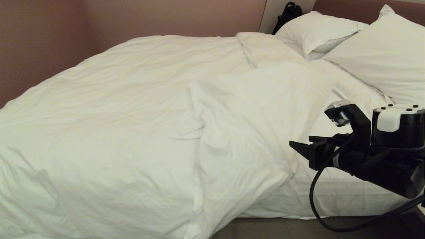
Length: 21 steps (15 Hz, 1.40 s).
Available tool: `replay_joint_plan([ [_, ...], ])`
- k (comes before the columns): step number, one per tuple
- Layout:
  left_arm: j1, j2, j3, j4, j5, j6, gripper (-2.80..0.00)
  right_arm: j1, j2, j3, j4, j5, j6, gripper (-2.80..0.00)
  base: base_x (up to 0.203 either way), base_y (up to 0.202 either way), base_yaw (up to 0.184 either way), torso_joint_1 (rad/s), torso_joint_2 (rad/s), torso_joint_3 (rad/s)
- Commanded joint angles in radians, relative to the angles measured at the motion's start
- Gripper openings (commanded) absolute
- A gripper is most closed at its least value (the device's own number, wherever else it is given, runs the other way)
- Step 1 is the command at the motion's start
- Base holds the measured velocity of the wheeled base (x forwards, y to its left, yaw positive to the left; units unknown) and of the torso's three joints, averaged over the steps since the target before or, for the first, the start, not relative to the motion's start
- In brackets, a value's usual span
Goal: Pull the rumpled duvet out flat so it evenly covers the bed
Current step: Flatten the corners of the folded blanket
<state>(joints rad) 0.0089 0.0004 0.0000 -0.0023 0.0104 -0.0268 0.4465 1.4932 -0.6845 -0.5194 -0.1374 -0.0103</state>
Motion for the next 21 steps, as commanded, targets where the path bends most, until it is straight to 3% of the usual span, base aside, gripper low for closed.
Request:
replay_joint_plan([
  [1,0.0,0.0,0.0,-0.001,0.0,-0.001,-2.8,0.001,-0.002,-0.003,-0.005,0.002,0.001,-2.8,0.0,0.0,0.0,0.0,0.0,0.0],
  [5,0.0,0.0,0.0,-0.001,0.0,-0.001,-2.8,0.001,0.022,-0.037,-0.005,0.002,0.004,-2.8,0.0,0.0,0.0,0.0,0.0,0.0],
  [17,0.0,0.0,0.0,-0.001,0.0,-0.001,-2.8,-0.026,0.373,-0.486,0.119,-0.006,0.009,-2.8,0.0,0.0,0.0,0.0,0.0,0.0],
  [21,0.0,0.0,0.0,-0.001,0.0,-0.001,-2.8,-0.041,0.414,-0.514,0.126,-0.004,0.009,-2.8,0.0,0.0,0.0,0.0,0.0,0.0],
])
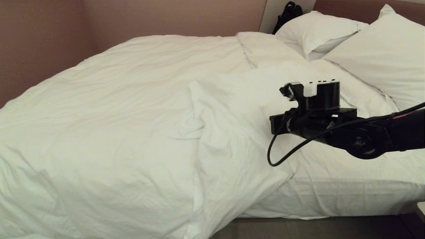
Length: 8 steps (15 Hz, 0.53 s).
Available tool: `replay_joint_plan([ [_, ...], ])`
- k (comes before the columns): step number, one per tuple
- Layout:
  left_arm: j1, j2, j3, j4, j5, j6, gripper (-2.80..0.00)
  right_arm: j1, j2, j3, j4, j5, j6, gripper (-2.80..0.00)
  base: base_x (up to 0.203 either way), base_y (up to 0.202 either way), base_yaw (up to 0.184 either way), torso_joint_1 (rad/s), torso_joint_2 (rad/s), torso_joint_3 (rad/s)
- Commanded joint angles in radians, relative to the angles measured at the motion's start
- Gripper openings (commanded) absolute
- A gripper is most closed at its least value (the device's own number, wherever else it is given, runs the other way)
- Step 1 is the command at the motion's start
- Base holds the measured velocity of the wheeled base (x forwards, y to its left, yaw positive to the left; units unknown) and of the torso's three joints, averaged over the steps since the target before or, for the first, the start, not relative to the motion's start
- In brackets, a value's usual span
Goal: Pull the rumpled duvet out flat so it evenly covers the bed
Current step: Flatten the corners of the folded blanket
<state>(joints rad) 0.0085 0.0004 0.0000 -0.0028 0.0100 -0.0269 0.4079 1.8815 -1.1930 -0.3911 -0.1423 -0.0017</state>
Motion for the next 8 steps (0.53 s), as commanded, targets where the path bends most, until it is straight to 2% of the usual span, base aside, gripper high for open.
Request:
replay_joint_plan([
  [1,0.001,0.0,0.0,0.0,0.001,-0.001,-2.8,-0.003,0.039,-0.005,-0.003,0.001,0.005,-2.8,0.0,0.0,0.0,0.0,0.0,0.0],
  [2,0.001,0.0,0.0,0.0,0.001,-0.001,-2.8,-0.004,0.044,-0.005,-0.005,0.001,0.005,-2.8,0.0,0.0,0.0,0.0,0.0,0.0],
  [3,0.001,0.0,0.0,0.0,0.001,-0.001,-2.8,-0.004,0.041,-0.007,-0.005,0.001,0.005,0.0,0.0,0.0,0.0,0.0,0.0,0.0],
  [8,0.001,0.0,0.0,0.0,0.001,-0.001,-2.8,-0.004,0.031,-0.005,-0.003,0.001,0.005,0.0,0.0,0.0,0.0,0.0,0.0,0.0],
])
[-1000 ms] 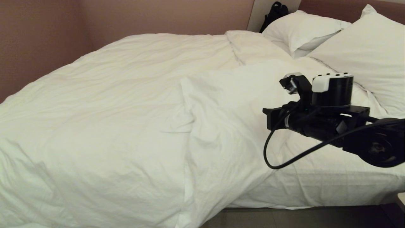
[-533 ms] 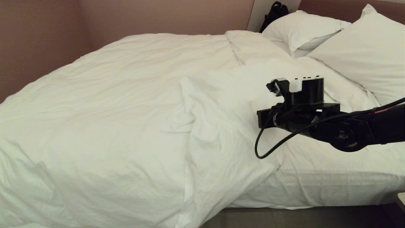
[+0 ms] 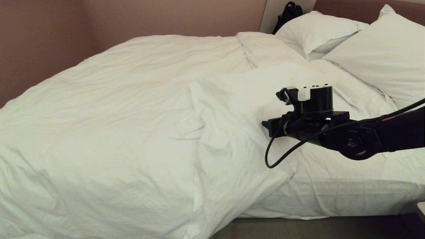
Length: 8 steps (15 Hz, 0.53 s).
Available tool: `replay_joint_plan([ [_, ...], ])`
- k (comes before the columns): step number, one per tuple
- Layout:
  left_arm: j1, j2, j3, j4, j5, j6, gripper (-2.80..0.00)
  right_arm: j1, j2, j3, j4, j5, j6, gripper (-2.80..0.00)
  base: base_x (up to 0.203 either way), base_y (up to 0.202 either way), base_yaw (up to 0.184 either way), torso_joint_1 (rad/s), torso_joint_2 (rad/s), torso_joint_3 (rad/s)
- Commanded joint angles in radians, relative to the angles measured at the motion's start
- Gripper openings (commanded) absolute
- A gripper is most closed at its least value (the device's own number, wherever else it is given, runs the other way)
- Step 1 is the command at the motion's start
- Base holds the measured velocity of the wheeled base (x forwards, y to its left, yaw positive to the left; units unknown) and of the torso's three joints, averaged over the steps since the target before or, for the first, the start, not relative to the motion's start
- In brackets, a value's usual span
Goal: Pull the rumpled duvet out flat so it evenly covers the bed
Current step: Flatten the corners of the folded blanket
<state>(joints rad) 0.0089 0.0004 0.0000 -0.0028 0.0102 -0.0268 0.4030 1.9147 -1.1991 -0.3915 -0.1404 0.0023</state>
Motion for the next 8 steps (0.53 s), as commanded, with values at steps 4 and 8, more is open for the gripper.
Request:
replay_joint_plan([
  [4,0.0,0.0,0.0,0.0,0.001,-0.001,-2.8,0.003,0.008,0.006,-0.005,0.001,-0.001,0.0,0.0,0.0,0.0,0.0,0.0,0.0],
  [8,0.0,0.0,0.0,0.0,0.001,-0.001,-2.8,0.006,0.087,-0.001,-0.013,0.008,-0.002,0.0,0.0,0.0,0.0,0.0,0.0,0.0],
])
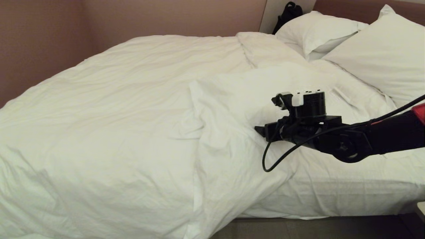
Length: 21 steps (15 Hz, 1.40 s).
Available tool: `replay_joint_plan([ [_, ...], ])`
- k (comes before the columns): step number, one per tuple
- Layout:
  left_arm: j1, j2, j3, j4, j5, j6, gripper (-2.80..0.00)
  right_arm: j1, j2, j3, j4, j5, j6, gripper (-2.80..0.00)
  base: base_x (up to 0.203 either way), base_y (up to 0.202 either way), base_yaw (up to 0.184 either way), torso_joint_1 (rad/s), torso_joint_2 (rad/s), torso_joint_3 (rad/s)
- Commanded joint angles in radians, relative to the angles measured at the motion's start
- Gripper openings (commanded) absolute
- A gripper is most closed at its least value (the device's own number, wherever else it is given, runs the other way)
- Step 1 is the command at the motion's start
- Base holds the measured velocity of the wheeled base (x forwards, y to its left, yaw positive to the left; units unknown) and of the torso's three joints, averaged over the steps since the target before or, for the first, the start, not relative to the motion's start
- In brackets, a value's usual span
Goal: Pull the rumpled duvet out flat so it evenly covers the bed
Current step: Flatten the corners of the folded blanket
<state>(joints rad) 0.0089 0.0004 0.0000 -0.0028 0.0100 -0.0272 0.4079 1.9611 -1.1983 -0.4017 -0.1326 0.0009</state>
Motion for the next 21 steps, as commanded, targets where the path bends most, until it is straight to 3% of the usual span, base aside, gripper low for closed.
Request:
replay_joint_plan([
  [1,0.0,0.0,0.0,0.0,0.001,0.0,-2.8,0.002,0.072,-0.008,-0.003,0.001,0.001,0.0,0.0,0.0,0.0,0.0,0.0,0.0],
  [9,0.0,0.0,0.0,0.0,0.001,0.0,-2.8,-0.015,0.295,-0.092,-0.001,0.001,0.004,0.0,0.0,0.0,0.0,0.0,0.0,0.0],
  [14,0.0,0.0,0.0,0.0,0.001,0.0,-2.8,-0.015,0.301,-0.09,0.001,0.001,0.004,0.0,0.0,0.0,0.0,0.0,0.0,0.0],
  [15,0.0,0.0,0.0,0.0,0.001,0.0,-2.8,-0.015,0.301,-0.089,0.001,0.0,0.004,-2.8,0.0,0.0,0.0,0.0,0.0,0.0],
  [21,0.0,0.0,0.0,0.0,0.001,0.0,-2.8,-0.015,0.3,-0.086,0.0,-0.001,0.007,-2.8,0.0,0.0,0.0,0.0,0.0,0.0],
])
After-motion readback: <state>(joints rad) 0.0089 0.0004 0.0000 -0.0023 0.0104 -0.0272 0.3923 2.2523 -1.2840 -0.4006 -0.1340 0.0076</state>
